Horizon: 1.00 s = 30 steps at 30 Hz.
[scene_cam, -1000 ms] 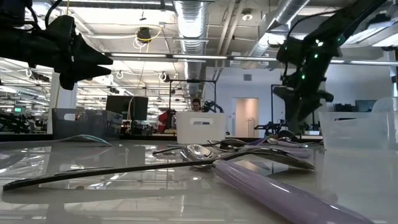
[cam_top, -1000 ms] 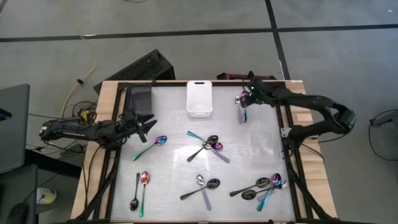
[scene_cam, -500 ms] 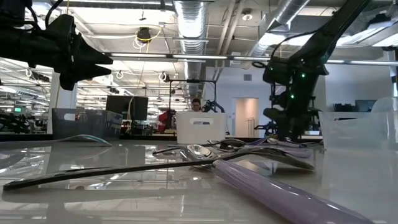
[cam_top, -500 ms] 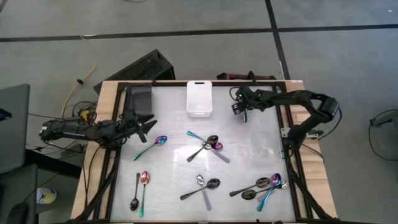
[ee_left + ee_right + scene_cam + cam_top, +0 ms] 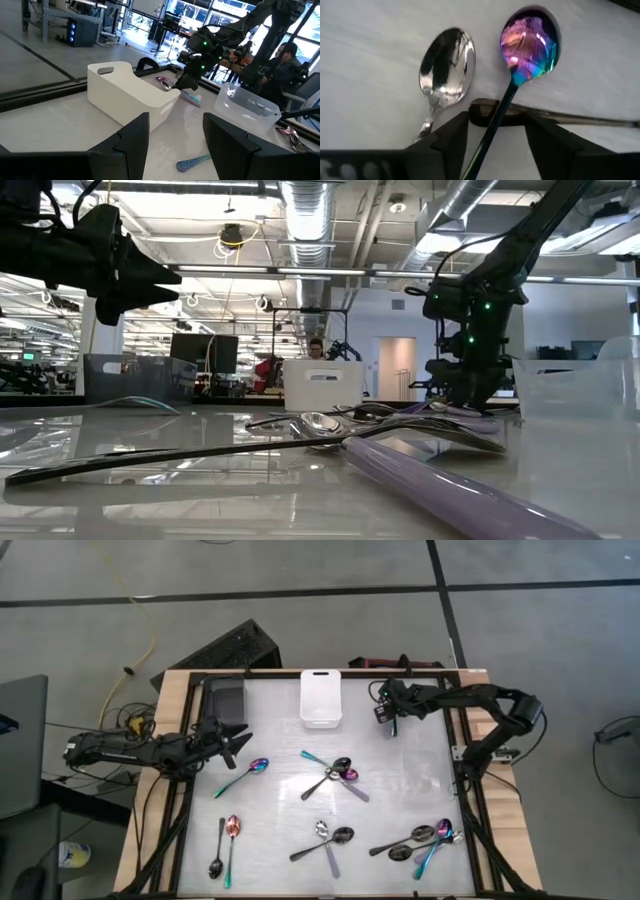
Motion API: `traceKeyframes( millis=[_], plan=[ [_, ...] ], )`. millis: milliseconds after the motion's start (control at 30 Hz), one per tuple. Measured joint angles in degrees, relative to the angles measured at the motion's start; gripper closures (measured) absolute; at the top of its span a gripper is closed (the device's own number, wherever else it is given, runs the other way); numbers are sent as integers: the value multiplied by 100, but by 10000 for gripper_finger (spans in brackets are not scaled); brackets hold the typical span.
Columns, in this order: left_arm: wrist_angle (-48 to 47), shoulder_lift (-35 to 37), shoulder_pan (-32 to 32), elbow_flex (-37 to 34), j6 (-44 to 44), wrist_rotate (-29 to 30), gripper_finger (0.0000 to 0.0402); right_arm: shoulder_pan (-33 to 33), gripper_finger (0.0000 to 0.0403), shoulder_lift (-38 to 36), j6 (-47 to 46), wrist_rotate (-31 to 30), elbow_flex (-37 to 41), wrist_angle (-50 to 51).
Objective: Sort silverware by color (type)
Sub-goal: Put the blue spoon into the transparent bin
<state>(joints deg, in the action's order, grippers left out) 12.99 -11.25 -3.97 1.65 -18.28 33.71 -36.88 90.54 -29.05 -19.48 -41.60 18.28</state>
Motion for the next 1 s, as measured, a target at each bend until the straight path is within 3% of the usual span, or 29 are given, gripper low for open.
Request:
traceKeyframes(
  millis=[400,767,1000],
  plan=[
    [-73,0,0,0,2,-8,231,5,371,-43,-301,148,10,-2],
    [-171,2,0,0,-47,-13,231,37,365,-1449,-305,159,12,21],
    [-252,1,0,0,-200,-26,231,976,366,-2417,-544,445,9,9]
  ],
)
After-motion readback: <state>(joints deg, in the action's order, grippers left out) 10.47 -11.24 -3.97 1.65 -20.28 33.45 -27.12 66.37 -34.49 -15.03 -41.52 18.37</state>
